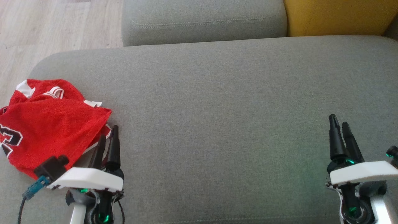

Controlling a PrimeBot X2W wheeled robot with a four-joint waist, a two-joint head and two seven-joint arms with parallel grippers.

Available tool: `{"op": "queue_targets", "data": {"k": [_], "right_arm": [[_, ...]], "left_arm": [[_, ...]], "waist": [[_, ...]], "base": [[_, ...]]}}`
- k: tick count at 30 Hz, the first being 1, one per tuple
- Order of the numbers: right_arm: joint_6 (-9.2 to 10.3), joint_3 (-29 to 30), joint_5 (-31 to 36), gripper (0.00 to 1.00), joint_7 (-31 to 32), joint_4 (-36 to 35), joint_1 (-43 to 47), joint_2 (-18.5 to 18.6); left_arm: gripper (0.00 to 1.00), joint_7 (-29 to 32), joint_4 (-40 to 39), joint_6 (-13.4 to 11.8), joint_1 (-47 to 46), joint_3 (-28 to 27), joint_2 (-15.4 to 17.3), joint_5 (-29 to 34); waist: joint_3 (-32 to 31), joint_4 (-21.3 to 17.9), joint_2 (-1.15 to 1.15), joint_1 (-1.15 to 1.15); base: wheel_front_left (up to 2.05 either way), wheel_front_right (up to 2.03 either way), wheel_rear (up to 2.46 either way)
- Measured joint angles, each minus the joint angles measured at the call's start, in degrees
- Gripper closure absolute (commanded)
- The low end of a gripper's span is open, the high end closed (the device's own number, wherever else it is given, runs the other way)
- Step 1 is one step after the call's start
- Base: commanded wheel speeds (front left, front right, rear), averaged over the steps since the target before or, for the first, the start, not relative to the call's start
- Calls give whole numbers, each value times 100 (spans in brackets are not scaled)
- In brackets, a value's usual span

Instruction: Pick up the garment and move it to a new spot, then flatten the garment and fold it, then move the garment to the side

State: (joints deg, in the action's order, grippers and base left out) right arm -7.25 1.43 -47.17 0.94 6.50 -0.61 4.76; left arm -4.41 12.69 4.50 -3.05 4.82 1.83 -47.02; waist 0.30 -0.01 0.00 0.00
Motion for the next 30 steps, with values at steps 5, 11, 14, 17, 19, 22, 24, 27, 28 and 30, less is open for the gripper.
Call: {"op": "queue_targets", "data": {"k": [5, 11, 14, 17, 19, 22, 24, 27, 28, 30], "right_arm": [[0, -56, 370, 0, -38, -33, 0, 0], [0, -74, 827, 0, -70, -81, 2, 0], [0, -78, 1048, 0, -102, -105, 4, -1], [0, -85, 1279, 0, -104, -137, 5, -2], [0, -90, 1415, 0, -120, -146, 7, -5], [0, -98, 1633, 0, -127, -174, 14, -9], [0, -101, 1764, 0, -154, -182, 16, -11], [0, -104, 1974, 0, -167, -205, 18, -20], [0, -105, 2041, 0, -175, -209, 19, -23], [0, -107, 2168, 0, -180, -213, 23, -27]], "left_arm": [[0, -101, -2, -56, -3, 38, 1, 356], [0, -200, -2, -113, -9, 111, 5, 800], [0, -233, -3, -156, -21, 178, 8, 1018], [0, -285, -2, -182, -21, 190, 9, 1236], [0, -325, -3, -199, -21, 203, 10, 1371], [0, -378, -3, -226, -21, 233, 11, 1581], [0, -383, -3, -248, -21, 253, 15, 1713], [0, -454, -1, -256, -23, 303, 22, 1923], [0, -483, 0, -258, -24, 330, 27, 1994], [0, -503, 2, -299, -27, 359, 31, 2131]], "waist": [[7, 5, 0, 0], [15, 13, 0, 0], [9, 19, 0, 0], [5, 23, 0, 0], [3, 24, 0, 0], [8, 25, 0, 0], [13, 26, 0, 0], [21, 30, 0, 0], [23, 32, 0, 0], [26, 36, 0, 0]], "base": [[0, 0, 0], [0, 0, 0], [0, 0, 0], [0, 0, 0], [0, 0, 0], [0, 0, 0], [0, 0, 0], [0, 0, 0], [0, 0, 0], [0, 0, 0]]}}
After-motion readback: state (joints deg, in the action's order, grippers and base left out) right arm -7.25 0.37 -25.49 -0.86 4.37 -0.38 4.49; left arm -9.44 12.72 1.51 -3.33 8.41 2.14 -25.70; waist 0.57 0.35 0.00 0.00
